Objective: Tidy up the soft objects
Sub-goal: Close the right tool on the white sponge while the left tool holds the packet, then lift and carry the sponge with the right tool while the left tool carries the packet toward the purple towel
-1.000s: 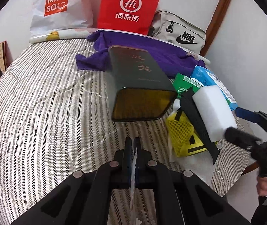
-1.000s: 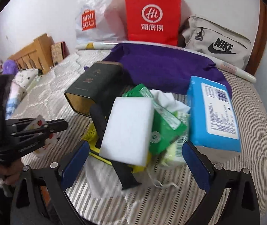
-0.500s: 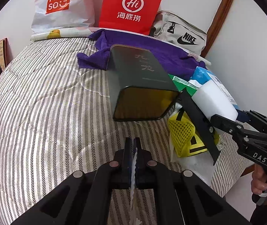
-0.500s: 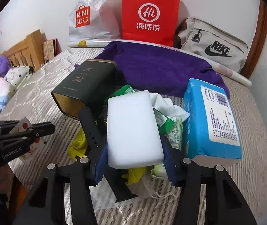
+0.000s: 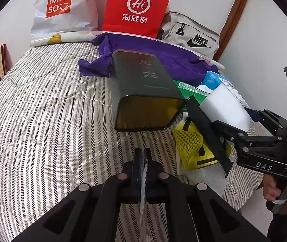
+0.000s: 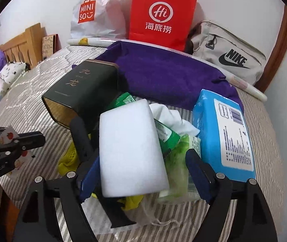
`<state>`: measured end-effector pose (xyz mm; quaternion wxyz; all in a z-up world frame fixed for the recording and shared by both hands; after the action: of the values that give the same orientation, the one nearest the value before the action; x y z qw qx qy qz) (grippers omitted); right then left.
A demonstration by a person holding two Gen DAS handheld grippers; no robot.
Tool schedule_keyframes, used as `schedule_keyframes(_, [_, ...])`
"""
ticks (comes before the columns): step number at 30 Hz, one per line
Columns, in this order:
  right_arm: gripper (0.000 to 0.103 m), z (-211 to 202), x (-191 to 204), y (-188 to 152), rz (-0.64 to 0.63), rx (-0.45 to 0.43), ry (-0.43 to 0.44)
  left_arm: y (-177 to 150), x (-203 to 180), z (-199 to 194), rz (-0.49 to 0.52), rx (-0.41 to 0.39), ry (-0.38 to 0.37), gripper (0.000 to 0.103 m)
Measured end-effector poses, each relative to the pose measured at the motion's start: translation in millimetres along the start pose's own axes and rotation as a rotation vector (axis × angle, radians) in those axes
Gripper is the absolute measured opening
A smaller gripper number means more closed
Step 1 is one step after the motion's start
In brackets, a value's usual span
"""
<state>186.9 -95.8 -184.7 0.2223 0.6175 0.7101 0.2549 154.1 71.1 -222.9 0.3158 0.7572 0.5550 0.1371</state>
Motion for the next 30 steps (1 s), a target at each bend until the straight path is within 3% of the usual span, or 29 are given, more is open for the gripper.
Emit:
schedule_keyframes(2, [0.074, 0, -1, 0, 0.005, -0.007, 0.01, 0, 0, 0, -0.002, 0.001, 0.001, 0.003])
schedule_keyframes(3, [0.059, -2, -3, 1, 0.015, -0.017, 0.021, 0, 1, 0, -0.003, 0.003, 0.001, 0.003])
schedule_keyframes(4, [0.054, -3, -5, 2, 0.021, -0.019, 0.026, -1, 1, 0, -0.004, 0.002, 0.001, 0.003])
schedule_keyframes(9, [0.054, -9, -9, 3, 0.012, -0.003, 0.051, -1, 1, -1, -0.003, 0.0, -0.001, 0.003])
schedule_keyframes(14, [0.053, -23, -12, 4, 0.042, -0.039, 0.121, -2, 0, -1, 0.0, 0.003, -0.002, 0.003])
schedule_keyframes(18, [0.053, -41, -18, 4, 0.043, -0.06, 0.128, -1, -3, -2, 0.005, 0.004, -0.002, 0.003])
schedule_keyframes(25, [0.054, -64, -50, -20, 0.096, -0.053, 0.154, 0, -7, -1, -0.017, 0.006, -0.016, 0.003])
schedule_keyframes(30, [0.054, -62, -75, -42, 0.125, -0.021, 0.124, 0, -16, -2, -0.009, 0.011, -0.016, 0.003])
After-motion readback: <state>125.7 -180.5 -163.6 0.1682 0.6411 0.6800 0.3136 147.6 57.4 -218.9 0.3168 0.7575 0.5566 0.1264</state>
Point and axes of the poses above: each gripper's, at about its wrist camera, not at the fingertips, and z roughly the way its jaws point, x to its left, y to its top, the point moved 5 cm from there along z, roughly the way its jaws point, and after that the axes turned 10 degrees about z, right-handed, at the moved point
